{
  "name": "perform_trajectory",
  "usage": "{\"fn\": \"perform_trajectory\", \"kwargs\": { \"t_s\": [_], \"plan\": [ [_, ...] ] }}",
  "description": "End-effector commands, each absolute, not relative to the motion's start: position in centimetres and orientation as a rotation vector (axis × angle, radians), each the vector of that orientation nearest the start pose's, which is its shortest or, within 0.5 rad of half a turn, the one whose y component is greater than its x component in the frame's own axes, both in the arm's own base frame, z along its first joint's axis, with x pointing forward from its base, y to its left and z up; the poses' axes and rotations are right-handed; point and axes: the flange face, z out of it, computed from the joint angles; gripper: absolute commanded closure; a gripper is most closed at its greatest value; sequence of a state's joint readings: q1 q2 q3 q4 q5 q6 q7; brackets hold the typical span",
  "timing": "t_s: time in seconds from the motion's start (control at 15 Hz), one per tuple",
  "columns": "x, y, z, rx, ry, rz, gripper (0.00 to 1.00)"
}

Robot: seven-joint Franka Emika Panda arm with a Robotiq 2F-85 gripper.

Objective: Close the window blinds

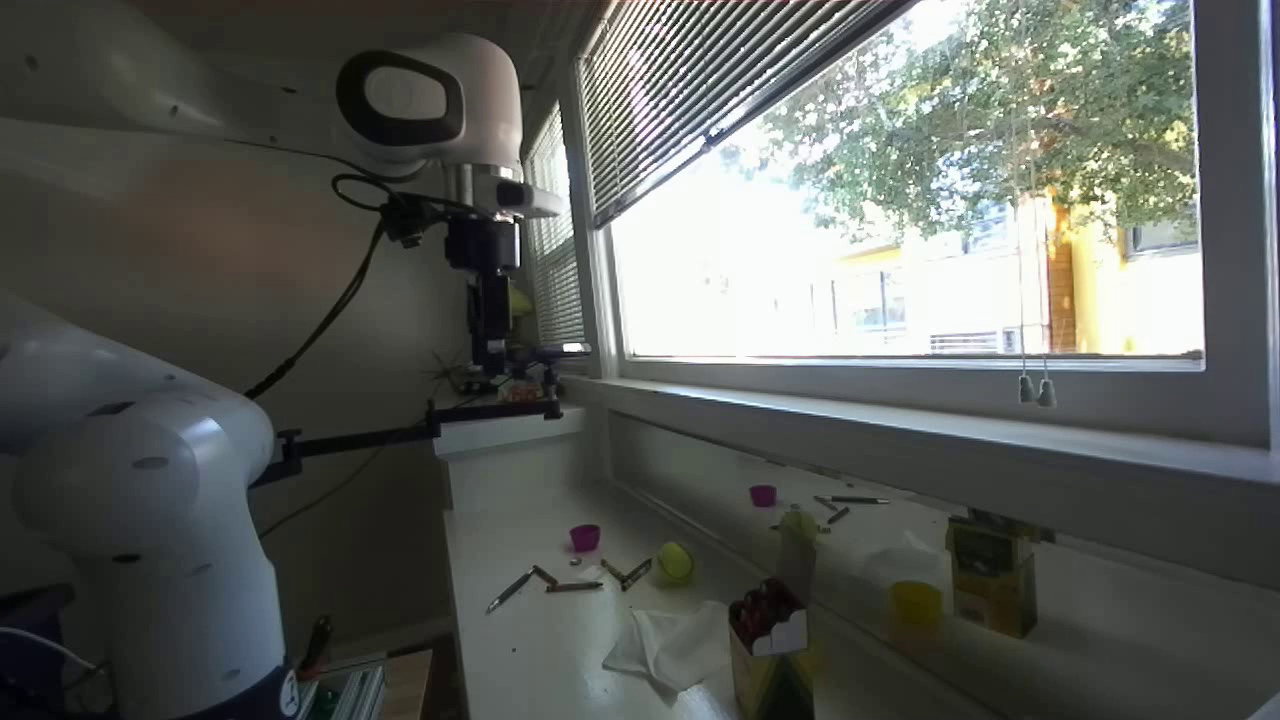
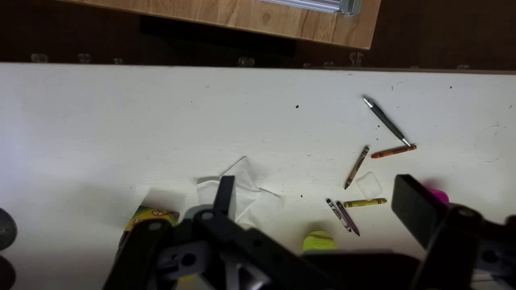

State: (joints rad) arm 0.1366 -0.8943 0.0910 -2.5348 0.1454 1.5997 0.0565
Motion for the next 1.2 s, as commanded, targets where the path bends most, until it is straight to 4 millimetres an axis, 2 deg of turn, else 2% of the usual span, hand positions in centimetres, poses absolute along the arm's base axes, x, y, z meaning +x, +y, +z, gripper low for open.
{"fn": "perform_trajectory", "kwargs": {
  "t_s": [0.0, 0.4, 0.67, 0.87, 1.13],
  "plan": [
    [28.0, 7.7, 53.7, -3.059, -0.134, 0.06, 0.0],
    [36.4, 1.9, 54.5, -2.953, 0.25, -0.316, 0.0],
    [42.0, -1.0, 54.4, -2.925, 0.384, -0.65, 0.0],
    [45.1, -2.6, 53.9, -2.94, 0.418, -0.839, 0.0],
    [47.5, -5.0, 52.4, -3.033, 0.499, -0.997, 0.0]
  ]
}}
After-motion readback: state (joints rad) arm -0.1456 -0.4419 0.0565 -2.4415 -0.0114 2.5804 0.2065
